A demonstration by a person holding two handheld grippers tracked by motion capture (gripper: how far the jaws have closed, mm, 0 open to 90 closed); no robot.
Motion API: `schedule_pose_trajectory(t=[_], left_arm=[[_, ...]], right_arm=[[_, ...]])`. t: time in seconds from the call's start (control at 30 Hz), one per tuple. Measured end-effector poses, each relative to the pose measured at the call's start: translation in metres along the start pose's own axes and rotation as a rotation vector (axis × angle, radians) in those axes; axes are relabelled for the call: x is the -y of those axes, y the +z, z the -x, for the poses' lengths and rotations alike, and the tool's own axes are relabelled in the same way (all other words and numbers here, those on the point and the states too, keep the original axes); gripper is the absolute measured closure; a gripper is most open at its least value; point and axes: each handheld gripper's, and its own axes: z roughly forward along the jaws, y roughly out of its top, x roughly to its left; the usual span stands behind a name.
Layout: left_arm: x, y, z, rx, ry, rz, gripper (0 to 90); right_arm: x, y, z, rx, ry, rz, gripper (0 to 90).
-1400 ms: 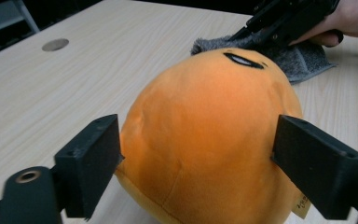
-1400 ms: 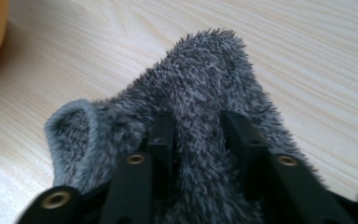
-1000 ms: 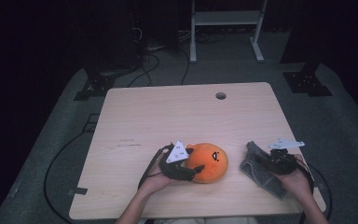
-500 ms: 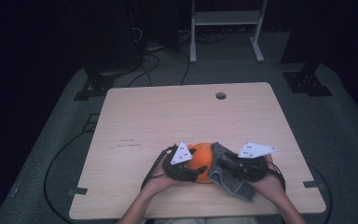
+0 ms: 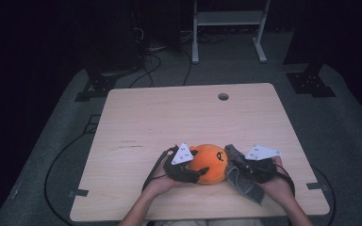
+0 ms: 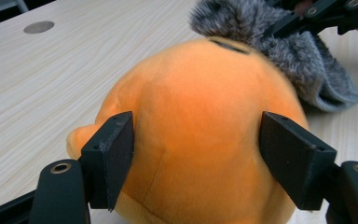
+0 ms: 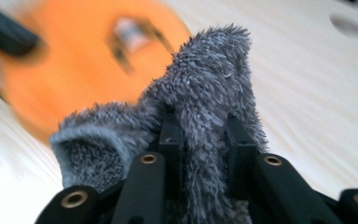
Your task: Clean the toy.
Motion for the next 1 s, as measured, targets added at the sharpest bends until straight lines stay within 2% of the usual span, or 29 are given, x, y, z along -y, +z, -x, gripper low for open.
schedule_pose_trajectory(t=[0.03, 0.1, 0.13, 0.2, 0.27, 0.33, 0.37, 0.57, 0.6, 0.7, 0.77, 0.83, 0.9, 0.93, 0.97, 1.0], left_arm=[[0.000, 0.000, 0.000, 0.000, -0.003, 0.003, 27.4], [0.000, 0.002, -0.001, -0.005, -0.006, 0.005, 27.3], [0.000, 0.004, -0.001, -0.008, -0.011, 0.010, 27.3], [-0.001, 0.006, 0.000, -0.015, -0.009, 0.012, 27.3], [-0.002, 0.007, 0.001, -0.021, -0.008, 0.011, 27.4], [-0.001, 0.006, 0.001, -0.024, -0.010, 0.002, 27.4], [0.000, 0.006, 0.000, -0.021, -0.017, 0.008, 27.6], [-0.001, 0.008, -0.001, -0.024, -0.028, 0.009, 27.8], [-0.002, 0.010, 0.000, -0.029, -0.032, 0.013, 27.8], [-0.003, 0.011, 0.002, -0.036, -0.018, 0.007, 27.8], [-0.003, 0.010, 0.003, -0.037, -0.008, 0.005, 27.8], [-0.001, 0.008, 0.004, -0.030, -0.004, 0.005, 27.8], [-0.001, 0.007, 0.006, -0.030, -0.001, 0.004, 27.8], [-0.001, 0.008, 0.007, -0.030, 0.006, 0.001, 27.8], [-0.002, 0.008, 0.008, -0.030, 0.016, -0.003, 27.8], [-0.002, 0.009, 0.009, -0.029, 0.026, -0.005, 27.8]], right_arm=[[0.003, -0.003, 0.002, -0.012, 0.015, 0.007, 73.0], [-0.005, -0.017, -0.004, -0.068, 0.019, 0.097, 72.9], [-0.005, -0.017, -0.004, -0.068, 0.019, 0.097, 72.9], [-0.017, -0.022, -0.016, -0.127, -0.002, 0.159, 72.9], [-0.026, -0.017, -0.031, -0.143, -0.053, 0.154, 72.8], [-0.026, -0.007, -0.037, -0.123, -0.095, 0.119, 72.8], [-0.024, -0.002, -0.036, -0.117, -0.098, 0.111, 72.9], [-0.009, -0.005, -0.007, -0.012, -0.005, 0.057, 73.1], [-0.009, -0.008, -0.006, -0.021, 0.004, 0.072, 73.1], [-0.020, -0.016, -0.017, -0.105, -0.016, 0.152, 73.1], [-0.024, -0.014, -0.026, -0.135, -0.048, 0.154, 72.9], [-0.021, -0.008, -0.026, -0.110, -0.076, 0.116, 73.0], [-0.012, -0.001, -0.015, -0.042, -0.075, 0.064, 73.1], [-0.009, 0.000, -0.007, -0.028, -0.033, 0.046, 73.2], [-0.007, -0.003, 0.000, -0.016, 0.009, 0.050, 73.3], [-0.008, -0.006, 0.002, -0.012, 0.017, 0.063, 73.3]])
